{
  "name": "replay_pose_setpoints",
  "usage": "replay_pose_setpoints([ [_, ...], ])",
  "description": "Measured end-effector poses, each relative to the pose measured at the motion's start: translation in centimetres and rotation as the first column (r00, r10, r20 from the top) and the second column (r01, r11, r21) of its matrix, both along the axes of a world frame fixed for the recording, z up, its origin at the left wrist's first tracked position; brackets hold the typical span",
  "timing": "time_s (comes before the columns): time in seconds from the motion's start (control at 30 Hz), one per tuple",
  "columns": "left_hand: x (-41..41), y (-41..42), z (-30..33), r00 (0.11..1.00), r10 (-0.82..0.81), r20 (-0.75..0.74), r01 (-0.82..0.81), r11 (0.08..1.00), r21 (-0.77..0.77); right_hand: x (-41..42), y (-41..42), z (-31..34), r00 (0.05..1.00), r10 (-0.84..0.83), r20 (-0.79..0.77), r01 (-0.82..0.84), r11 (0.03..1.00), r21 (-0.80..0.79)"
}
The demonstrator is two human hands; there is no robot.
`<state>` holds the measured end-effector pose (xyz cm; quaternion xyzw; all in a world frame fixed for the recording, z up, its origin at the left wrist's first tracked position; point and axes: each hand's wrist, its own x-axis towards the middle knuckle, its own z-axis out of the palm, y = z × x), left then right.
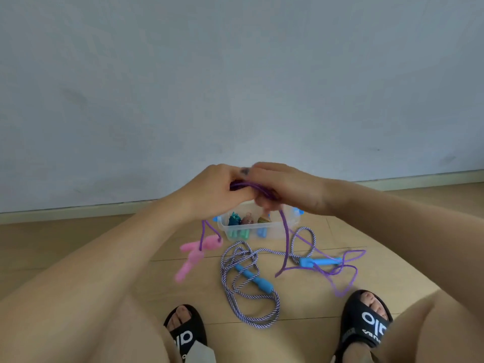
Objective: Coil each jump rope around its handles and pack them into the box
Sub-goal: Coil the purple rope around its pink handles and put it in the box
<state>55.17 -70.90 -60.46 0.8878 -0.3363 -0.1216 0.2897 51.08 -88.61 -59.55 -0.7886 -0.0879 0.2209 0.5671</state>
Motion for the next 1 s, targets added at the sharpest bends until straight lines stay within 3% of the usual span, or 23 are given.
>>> replay_pose_setpoints([
  [0.07,0.4,0.3,-0.1,1.000,0.025,0.010,-0.025,1.000,0.015,0.1,-0.2,-0.4,0.991,-0.060,0.121,0.086,0.973,-0.215],
  [0.17,1.1,1.0,-0.4,0.999,0.038,0.037,-0.044,0.982,0.182,0.8,-2.1,-1.1,0.947,0.064,0.314,0.114,0.848,-0.518],
  [0.33,2.5,2.6,-1.2,0.995,0.093,-0.028,-0.077,0.933,0.352,2.5,-6.6,-2.2,0.974,0.031,0.223,0.141,0.688,-0.711],
  [0.47,2.4,2.1,-1.1,0.991,0.104,-0.084,-0.083,0.969,0.232,2.1,-7.3,-2.8,0.999,-0.032,0.031,0.044,0.557,-0.830],
  [0.53,1.7,0.8,-1.0,0.996,0.072,-0.046,-0.066,0.990,0.122,1.8,-4.8,-2.5,0.999,-0.028,0.039,0.048,0.716,-0.697],
  [0.6,0.9,-0.5,-0.8,1.000,-0.002,0.010,0.001,0.998,0.070,1.2,-1.4,-1.8,0.994,-0.109,0.032,0.114,0.939,-0.324],
  [0.63,0.7,-0.9,-0.7,0.999,-0.031,0.017,0.030,0.998,0.058,1.1,-0.1,-1.4,0.990,-0.141,0.001,0.139,0.978,-0.154],
  [0.67,0.6,-1.1,-0.6,0.999,-0.036,0.011,0.035,0.998,0.053,0.9,0.8,-1.2,0.992,-0.129,0.001,0.128,0.988,-0.086],
  [0.83,1.5,0.0,-0.6,0.999,0.048,-0.017,-0.047,0.998,0.032,1.0,0.0,-0.7,0.946,-0.027,0.324,0.176,0.880,-0.441],
  [1.0,2.3,1.2,-0.6,0.998,0.048,-0.041,-0.043,0.993,0.112,1.4,-3.3,0.7,0.987,-0.021,0.160,0.085,0.912,-0.401],
])
